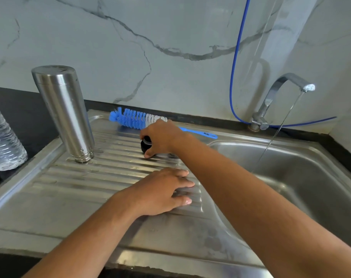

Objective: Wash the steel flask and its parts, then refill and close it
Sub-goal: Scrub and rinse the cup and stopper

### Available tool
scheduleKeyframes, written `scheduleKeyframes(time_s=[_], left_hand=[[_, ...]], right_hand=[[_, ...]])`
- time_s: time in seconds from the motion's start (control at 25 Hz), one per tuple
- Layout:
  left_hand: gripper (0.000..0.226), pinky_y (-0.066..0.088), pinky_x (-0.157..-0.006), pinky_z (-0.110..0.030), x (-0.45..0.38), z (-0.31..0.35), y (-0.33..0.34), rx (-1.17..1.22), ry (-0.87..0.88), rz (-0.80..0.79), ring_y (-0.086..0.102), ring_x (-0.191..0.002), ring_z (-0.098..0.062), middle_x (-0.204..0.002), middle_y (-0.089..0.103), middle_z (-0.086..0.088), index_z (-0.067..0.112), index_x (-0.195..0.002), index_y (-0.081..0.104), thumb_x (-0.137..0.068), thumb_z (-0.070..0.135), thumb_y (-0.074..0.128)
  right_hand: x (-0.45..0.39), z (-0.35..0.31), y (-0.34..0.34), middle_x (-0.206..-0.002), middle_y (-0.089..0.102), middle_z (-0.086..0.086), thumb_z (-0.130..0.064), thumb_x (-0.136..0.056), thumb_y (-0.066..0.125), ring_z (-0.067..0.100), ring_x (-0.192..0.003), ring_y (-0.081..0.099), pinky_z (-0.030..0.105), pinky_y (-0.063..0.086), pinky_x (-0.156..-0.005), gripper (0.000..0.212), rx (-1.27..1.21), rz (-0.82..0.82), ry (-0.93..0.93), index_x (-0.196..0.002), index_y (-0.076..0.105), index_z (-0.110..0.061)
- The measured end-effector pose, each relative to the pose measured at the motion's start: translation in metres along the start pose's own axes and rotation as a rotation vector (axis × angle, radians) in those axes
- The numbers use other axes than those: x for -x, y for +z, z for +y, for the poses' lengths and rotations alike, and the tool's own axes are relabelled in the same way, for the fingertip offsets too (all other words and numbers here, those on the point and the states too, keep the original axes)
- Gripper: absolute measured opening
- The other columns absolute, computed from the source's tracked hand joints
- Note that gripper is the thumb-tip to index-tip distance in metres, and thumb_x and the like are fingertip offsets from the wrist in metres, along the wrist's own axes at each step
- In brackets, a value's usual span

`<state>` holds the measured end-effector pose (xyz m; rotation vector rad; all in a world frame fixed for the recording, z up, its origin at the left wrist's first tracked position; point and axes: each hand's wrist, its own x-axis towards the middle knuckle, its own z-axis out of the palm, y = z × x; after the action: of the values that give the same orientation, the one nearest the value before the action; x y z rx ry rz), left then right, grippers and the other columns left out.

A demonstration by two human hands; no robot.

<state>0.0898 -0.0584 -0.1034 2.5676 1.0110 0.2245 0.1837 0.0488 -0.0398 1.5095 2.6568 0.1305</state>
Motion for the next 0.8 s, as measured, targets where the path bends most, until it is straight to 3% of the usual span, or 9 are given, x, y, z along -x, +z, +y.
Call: scheduleKeyframes(time_s=[0.08,0.16,0.28,0.36,0.48,0.56,0.68,0.8], left_hand=[[0.055,0.023,-0.124,-0.030,0.000,0.000,0.001,-0.010,0.004,0.021,0.024,-0.150,-0.002,-0.163,0.030,0.022,0.042,-0.149,0.048,-0.097,0.057,0.056],[0.052,0.019,-0.121,-0.021,0.001,0.002,-0.001,-0.002,0.001,0.059,0.025,-0.149,0.000,-0.162,0.031,0.023,0.043,-0.147,0.052,-0.097,0.057,0.059],[0.047,0.029,-0.115,-0.018,0.001,0.001,-0.004,-0.009,0.010,0.116,0.035,-0.142,0.003,-0.155,0.042,0.025,0.042,-0.138,0.062,-0.093,0.057,0.065],[0.042,0.038,-0.110,-0.021,0.000,-0.002,-0.005,-0.017,0.016,0.145,0.042,-0.135,0.005,-0.145,0.051,0.026,0.042,-0.130,0.067,-0.090,0.057,0.068],[0.040,0.038,-0.107,-0.019,0.001,-0.004,-0.006,-0.032,0.020,0.155,0.041,-0.130,0.010,-0.138,0.054,0.030,0.043,-0.127,0.068,-0.090,0.058,0.067],[0.041,0.037,-0.105,-0.015,0.002,-0.004,-0.007,-0.044,0.026,0.168,0.042,-0.127,0.013,-0.134,0.057,0.032,0.043,-0.126,0.069,-0.089,0.059,0.067],[0.040,0.041,-0.104,-0.016,-0.002,-0.002,-0.009,-0.041,0.029,0.184,0.048,-0.123,0.014,-0.126,0.062,0.036,0.044,-0.122,0.071,-0.086,0.061,0.069],[0.034,0.043,-0.102,-0.018,-0.004,-0.003,-0.008,-0.036,0.030,0.186,0.047,-0.121,0.017,-0.123,0.062,0.037,0.046,-0.118,0.073,-0.088,0.060,0.068]], right_hand=[[0.005,0.000,-0.006,-0.136,0.062,-0.001,-0.056,-0.082,0.077,0.025,-0.129,0.050,0.046,0.041,-0.107,0.072,-0.064,0.004,-0.001,-0.144,0.051,-0.031],[0.020,0.011,-0.017,-0.128,0.067,-0.006,-0.054,-0.084,0.077,0.016,-0.119,0.058,0.040,0.047,-0.102,0.061,-0.329,0.125,0.018,-0.137,0.060,-0.029],[0.052,0.056,-0.026,-0.088,0.076,-0.009,-0.042,-0.091,0.071,0.001,-0.077,0.069,0.032,0.057,-0.075,0.023,-0.778,0.621,0.206,-0.098,0.076,-0.020],[0.074,0.098,-0.017,-0.073,0.071,-0.001,-0.031,-0.097,0.064,0.003,-0.054,0.062,0.025,0.051,-0.053,0.026,-1.130,0.864,0.507,-0.090,0.073,-0.008],[0.103,0.155,0.014,-0.071,0.062,0.002,-0.030,-0.101,0.052,0.011,-0.052,0.052,0.023,0.040,-0.049,0.026,-1.678,0.973,1.070,-0.088,0.065,-0.011],[0.108,0.182,0.036,-0.070,0.062,0.001,-0.034,-0.102,0.050,0.013,-0.056,0.051,0.023,0.042,-0.051,0.029,-1.883,1.014,1.260,-0.091,0.064,-0.011],[0.100,0.208,0.058,-0.073,0.063,0.001,-0.038,-0.104,0.048,0.011,-0.055,0.049,0.020,0.039,-0.045,0.032,-1.986,1.081,1.311,-0.104,0.066,-0.011],[0.089,0.214,0.058,-0.072,0.061,-0.001,-0.033,-0.106,0.044,0.010,-0.053,0.044,0.021,0.035,-0.045,0.030,-2.060,1.096,1.233,-0.100,0.066,-0.014]])
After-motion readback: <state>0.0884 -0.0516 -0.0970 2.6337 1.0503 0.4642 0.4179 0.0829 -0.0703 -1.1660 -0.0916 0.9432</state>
